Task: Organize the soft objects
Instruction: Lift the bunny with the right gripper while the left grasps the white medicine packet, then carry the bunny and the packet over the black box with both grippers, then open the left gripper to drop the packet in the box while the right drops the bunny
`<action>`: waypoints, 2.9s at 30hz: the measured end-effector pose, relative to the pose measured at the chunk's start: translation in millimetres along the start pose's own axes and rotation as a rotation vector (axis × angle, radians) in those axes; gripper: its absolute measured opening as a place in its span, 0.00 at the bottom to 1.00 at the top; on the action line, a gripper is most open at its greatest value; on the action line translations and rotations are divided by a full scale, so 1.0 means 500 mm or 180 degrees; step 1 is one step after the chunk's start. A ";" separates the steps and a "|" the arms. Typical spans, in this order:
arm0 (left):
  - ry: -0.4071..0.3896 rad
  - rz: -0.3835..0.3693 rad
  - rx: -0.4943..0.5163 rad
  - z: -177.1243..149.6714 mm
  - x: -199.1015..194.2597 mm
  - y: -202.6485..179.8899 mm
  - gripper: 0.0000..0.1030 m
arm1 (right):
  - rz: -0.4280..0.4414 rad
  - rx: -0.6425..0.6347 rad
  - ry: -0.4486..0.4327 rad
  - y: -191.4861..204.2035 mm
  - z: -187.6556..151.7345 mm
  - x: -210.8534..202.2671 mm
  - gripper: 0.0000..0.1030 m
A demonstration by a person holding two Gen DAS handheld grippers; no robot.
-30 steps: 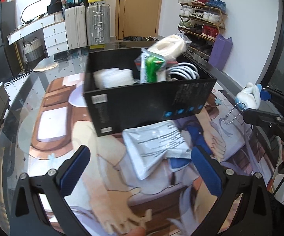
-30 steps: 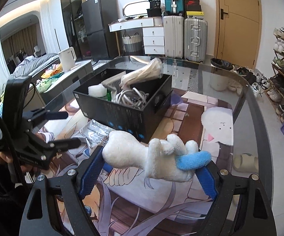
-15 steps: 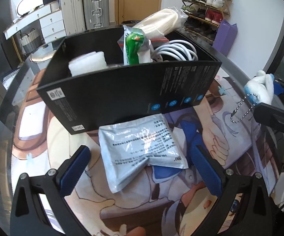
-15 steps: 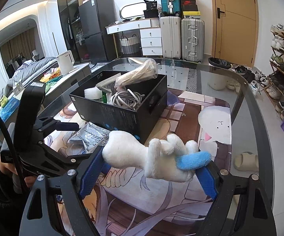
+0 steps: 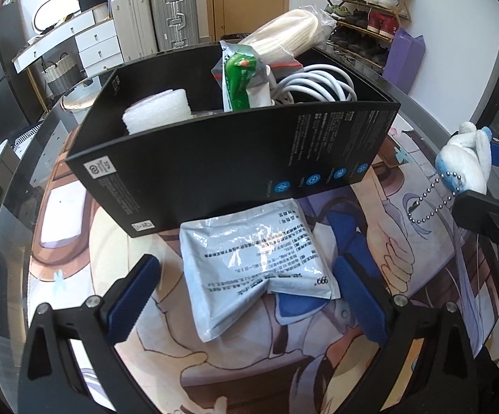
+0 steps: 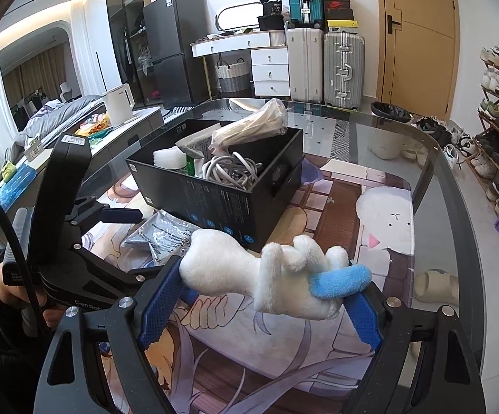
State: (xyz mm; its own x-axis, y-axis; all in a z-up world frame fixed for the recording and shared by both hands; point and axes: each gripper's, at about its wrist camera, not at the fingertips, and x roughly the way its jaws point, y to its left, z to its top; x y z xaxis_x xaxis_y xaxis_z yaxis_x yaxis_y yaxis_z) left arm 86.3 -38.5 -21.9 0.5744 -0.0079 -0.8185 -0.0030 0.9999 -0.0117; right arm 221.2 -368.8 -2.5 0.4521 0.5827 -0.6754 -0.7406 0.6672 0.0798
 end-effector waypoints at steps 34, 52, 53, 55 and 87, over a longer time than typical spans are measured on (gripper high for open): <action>-0.0321 -0.0220 0.0130 -0.055 -0.091 0.005 0.50 | 0.0120 -0.0146 -0.0213 0.028 0.009 -0.020 0.85; -0.0966 -0.0319 0.0069 -0.053 -0.211 0.037 0.49 | 0.0228 -0.0187 -0.0555 0.050 0.045 -0.051 0.85; -0.1016 -0.0308 0.0067 -0.048 -0.219 0.041 0.49 | 0.0225 -0.0189 -0.0568 0.049 0.048 -0.052 0.85; -0.1105 -0.0285 0.0051 -0.038 -0.232 0.051 0.49 | 0.0205 -0.0201 -0.0593 0.050 0.057 -0.052 0.85; -0.1068 -0.0219 -0.0139 0.111 -0.115 0.137 0.65 | 0.0017 -0.0395 -0.0666 0.070 0.216 0.071 0.85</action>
State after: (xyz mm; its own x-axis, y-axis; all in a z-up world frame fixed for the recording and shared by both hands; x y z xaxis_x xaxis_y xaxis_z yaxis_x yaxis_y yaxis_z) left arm 98.4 30.9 56.4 0.8117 -0.0647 -0.5804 0.0143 0.9958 -0.0910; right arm 265.1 -274.7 55.6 0.5316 0.6782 -0.5075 -0.7929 0.6091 -0.0165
